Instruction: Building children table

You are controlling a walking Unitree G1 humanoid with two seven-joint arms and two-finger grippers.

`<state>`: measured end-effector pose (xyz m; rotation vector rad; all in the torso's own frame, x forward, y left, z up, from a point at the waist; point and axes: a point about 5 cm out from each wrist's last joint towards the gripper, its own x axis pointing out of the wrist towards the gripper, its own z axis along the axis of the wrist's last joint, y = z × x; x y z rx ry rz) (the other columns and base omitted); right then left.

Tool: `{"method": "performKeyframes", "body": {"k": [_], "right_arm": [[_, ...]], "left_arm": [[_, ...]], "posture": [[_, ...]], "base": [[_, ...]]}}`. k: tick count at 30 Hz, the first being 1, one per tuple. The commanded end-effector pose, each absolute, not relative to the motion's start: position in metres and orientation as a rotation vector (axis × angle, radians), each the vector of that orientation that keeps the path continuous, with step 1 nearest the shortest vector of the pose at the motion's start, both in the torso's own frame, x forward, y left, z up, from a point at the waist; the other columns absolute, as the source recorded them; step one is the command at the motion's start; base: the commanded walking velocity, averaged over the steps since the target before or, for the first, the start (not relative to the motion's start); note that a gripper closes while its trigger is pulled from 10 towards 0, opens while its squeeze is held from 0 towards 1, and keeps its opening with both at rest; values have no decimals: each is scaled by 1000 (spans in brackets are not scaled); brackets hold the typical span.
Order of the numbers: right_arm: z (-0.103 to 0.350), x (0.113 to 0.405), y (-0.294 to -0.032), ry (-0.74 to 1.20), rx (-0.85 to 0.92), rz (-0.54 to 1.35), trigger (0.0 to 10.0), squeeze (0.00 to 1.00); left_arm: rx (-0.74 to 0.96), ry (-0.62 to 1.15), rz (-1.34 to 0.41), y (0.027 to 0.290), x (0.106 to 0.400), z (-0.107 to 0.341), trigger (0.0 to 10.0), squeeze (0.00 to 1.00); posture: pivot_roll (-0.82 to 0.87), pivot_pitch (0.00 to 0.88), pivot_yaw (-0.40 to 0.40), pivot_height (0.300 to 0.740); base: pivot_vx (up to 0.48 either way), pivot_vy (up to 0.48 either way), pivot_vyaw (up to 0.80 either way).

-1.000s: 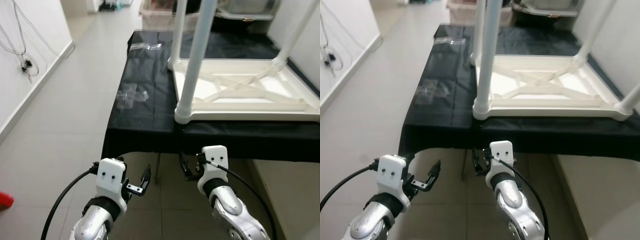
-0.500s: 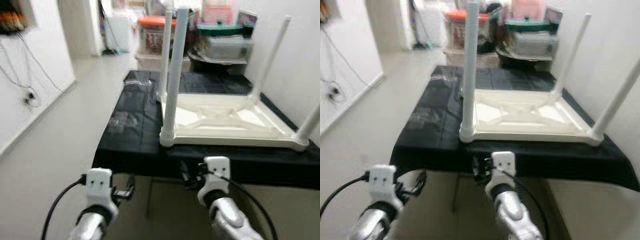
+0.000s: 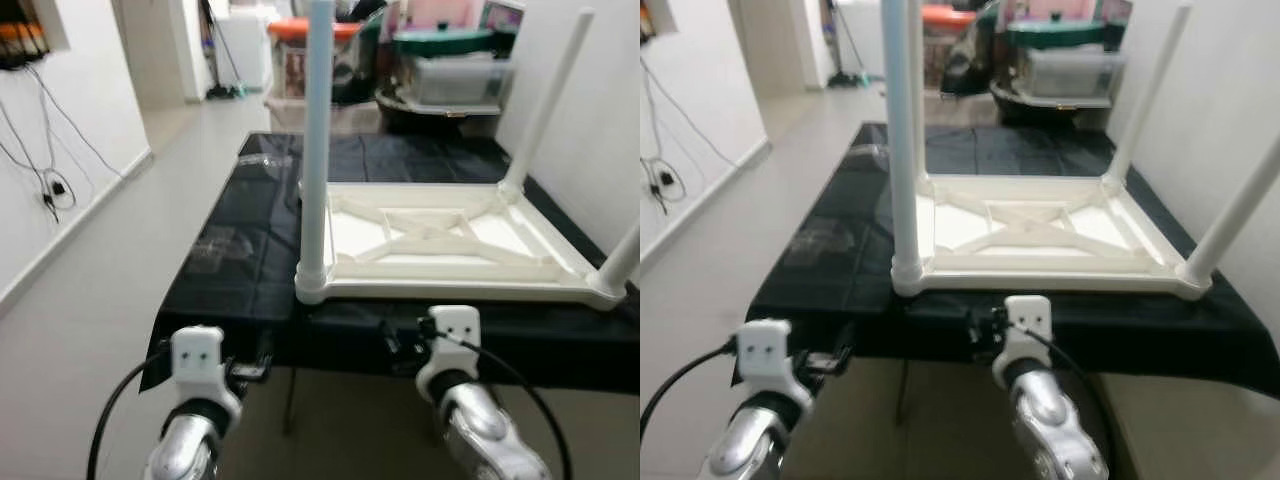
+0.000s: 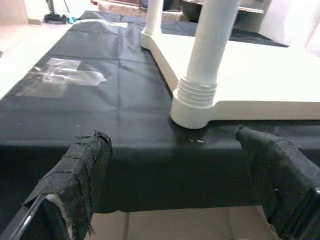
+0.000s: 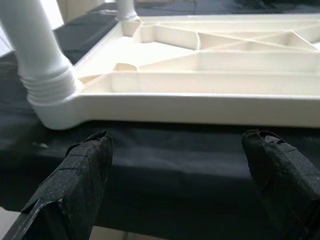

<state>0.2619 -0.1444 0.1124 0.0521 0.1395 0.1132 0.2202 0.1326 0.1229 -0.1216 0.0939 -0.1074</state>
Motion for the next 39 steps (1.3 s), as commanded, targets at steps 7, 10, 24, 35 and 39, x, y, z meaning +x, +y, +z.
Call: {"method": "performKeyframes", "body": {"k": [7, 10, 24, 35, 39], "right_arm": [[110, 252, -127, 141, 73, 170, 10000, 0], [108, 251, -124, 139, 58, 173, 10000, 0], [104, 255, -124, 141, 43, 158, 10000, 0], [102, 257, -122, 149, 56, 167, 10000, 0], [103, 257, -122, 134, 59, 166, 10000, 0]], "left_arm": [[-50, 147, -193, 122, 214, 108, 10000, 0], [-45, 143, -201, 121, 217, 107, 10000, 0], [-1, 130, -207, 118, 223, 107, 10000, 0], [17, 118, -201, 118, 226, 107, 10000, 0], [19, 107, -203, 118, 227, 108, 10000, 0]], "posture": [[87, 0, -50, 740], [87, 0, -47, 740], [77, 0, -41, 740], [78, 0, -41, 740], [76, 0, -36, 740]], "base": [[-180, 0, 0], [-360, 0, 0], [-298, 0, 0], [0, 0, 0], [0, 0, 0]]}}
